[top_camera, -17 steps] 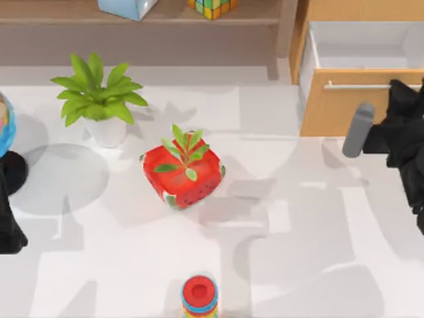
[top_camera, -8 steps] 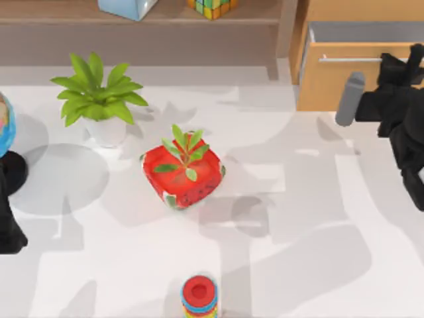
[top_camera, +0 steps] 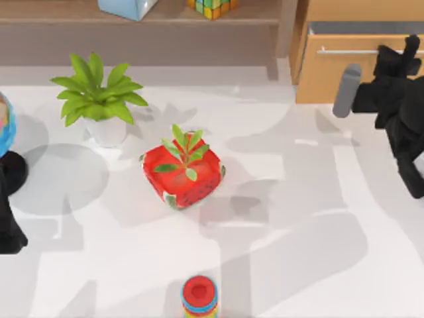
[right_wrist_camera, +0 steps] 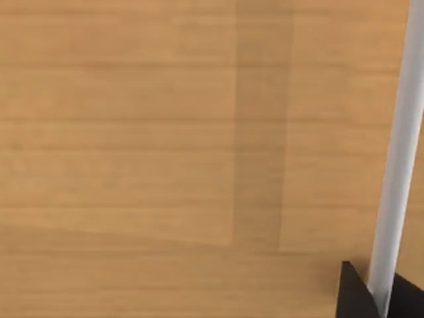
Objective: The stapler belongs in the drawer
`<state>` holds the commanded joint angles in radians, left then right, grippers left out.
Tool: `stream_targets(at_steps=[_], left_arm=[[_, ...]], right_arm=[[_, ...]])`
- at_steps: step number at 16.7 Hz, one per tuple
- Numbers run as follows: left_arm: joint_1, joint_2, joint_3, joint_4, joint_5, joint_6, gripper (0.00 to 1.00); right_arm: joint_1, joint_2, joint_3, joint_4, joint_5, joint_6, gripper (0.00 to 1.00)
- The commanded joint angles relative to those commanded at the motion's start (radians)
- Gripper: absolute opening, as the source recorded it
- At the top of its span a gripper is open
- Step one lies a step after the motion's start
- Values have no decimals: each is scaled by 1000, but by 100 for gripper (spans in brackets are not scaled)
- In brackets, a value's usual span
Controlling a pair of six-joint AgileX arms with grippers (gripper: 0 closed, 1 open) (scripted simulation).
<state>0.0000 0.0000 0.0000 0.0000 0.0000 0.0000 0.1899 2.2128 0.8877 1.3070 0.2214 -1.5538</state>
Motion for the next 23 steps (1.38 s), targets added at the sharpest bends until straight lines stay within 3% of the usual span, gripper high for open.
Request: stream_targets(at_steps=[5,10,23], left_arm=[[0,0,0,0,0,0,100],[0,0,0,0,0,0,100],[0,0,0,0,0,0,100]], right_arm=[[-24,80,197,-105,-20,0,0],[-26,88,216,-121,-24,2,0],[-26,88,216,-121,-24,2,98]])
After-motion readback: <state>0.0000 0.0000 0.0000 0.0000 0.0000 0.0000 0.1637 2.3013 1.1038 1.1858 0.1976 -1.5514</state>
